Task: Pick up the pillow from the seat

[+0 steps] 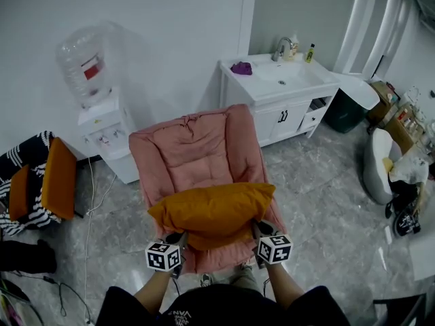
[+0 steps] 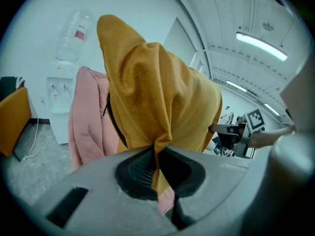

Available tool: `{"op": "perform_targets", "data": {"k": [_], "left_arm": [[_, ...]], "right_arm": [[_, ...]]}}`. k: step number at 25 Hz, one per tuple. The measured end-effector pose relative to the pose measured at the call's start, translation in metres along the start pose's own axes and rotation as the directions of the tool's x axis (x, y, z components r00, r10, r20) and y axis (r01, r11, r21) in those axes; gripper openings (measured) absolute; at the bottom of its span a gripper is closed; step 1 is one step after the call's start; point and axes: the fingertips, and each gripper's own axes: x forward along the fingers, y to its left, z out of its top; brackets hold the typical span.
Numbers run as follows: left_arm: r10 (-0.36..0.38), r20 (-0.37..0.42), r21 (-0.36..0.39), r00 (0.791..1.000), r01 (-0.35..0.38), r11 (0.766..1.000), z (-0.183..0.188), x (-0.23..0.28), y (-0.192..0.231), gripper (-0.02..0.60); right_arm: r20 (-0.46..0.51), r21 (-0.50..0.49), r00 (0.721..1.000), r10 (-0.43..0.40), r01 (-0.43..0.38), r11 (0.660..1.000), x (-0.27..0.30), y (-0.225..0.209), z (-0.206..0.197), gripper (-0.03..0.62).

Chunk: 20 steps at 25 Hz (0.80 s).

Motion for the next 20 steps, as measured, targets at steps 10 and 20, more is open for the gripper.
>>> {"op": "perform_targets", "data": {"k": [10,20], "left_arm": [[-0.050,0.234,0.074,0.971,0.033,0.997,0.090,-0.031,-0.027,0.020],[-0.149,0.407,0.202,0.901,0.070,0.977,0.168,-0.073,-0.075,0.020]], "right_arm": [[0.223,-0.042,0.975,-0.001,0.011,0.999,-0.058,0.024,0.078,0.009],[0.427,-0.044,0.904,0.000,0.021,0.999,-0.118,0.038,0.149,0.011]]}}
